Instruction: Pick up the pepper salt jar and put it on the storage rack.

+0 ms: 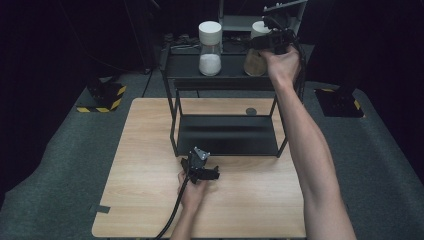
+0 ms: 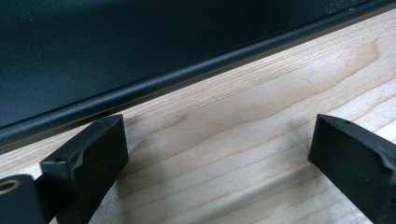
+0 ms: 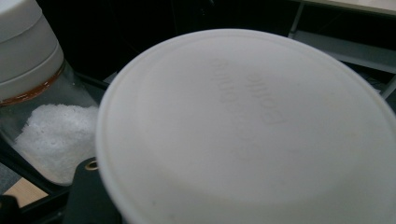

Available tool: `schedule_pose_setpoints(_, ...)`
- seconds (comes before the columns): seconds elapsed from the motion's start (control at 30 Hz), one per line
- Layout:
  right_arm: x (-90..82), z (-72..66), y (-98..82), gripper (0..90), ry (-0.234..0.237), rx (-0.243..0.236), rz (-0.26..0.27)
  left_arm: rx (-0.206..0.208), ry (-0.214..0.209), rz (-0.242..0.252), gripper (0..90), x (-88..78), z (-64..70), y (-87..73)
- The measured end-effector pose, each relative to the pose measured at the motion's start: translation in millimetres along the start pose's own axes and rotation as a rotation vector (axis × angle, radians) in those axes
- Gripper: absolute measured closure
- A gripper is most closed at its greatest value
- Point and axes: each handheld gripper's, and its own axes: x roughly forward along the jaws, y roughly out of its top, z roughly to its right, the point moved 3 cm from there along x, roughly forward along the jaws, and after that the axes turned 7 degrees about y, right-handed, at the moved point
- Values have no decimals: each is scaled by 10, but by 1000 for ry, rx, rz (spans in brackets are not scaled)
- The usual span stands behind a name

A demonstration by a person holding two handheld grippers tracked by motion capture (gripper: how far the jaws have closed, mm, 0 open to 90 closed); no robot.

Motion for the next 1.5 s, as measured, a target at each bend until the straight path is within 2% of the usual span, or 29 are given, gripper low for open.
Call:
schedule_pose_setpoints(0.17, 39, -17, 8, 355, -9, -10, -9, 0, 0, 0, 45, 0, 0, 0)
schedule_pose_setpoints(0.37, 51, 8, 9, 348, 4, -35, -15, 1, 0, 0, 45, 0, 0, 1)
schedule_pose_setpoints(0.53, 41, 26, 21, 331, 12, -29, -22, 0, -3, 0, 44, 2, -5, 0)
schedule_pose_setpoints(0.57, 36, 62, 22, 253, 36, -16, -17, 0, -3, 1, 44, 2, -5, -1)
schedule_pose_setpoints(0.6, 27, 64, 12, 200, 38, -6, -10, 0, -3, 0, 44, 2, -5, 0)
schedule_pose_setpoints(0.63, 27, 64, 12, 200, 38, -6, -10, 0, -3, 0, 44, 2, -5, 0)
schedule_pose_setpoints(0.67, 19, 41, 0, 152, 22, 1, -3, 0, -3, 0, 44, 2, -5, 0)
schedule_pose_setpoints(0.7, -14, 53, -12, 111, 28, 14, 8, 0, -3, 0, 45, 2, -5, 0)
schedule_pose_setpoints(0.87, -80, 83, -18, 62, 53, 21, 18, 0, -3, 0, 45, 2, -5, 0)
schedule_pose_setpoints(1.07, -150, 92, -55, 47, 54, 2, 10, 0, -4, 0, 44, 2, -6, 0)
schedule_pose_setpoints(1.23, -232, 151, -166, 56, 70, 6, 38, 1, -3, 0, 44, 1, -5, 1)
schedule_pose_setpoints(1.27, -238, 165, -169, 51, 73, 8, 29, 1, -3, 0, 44, 1, -4, 1)
schedule_pose_setpoints(1.33, -254, 179, -194, 54, 66, -3, 19, 1, -3, -1, 44, 1, -5, 1)
schedule_pose_setpoints(1.5, -342, 199, -253, 64, 71, -18, 32, 4, -2, -1, 44, 0, -6, 3)
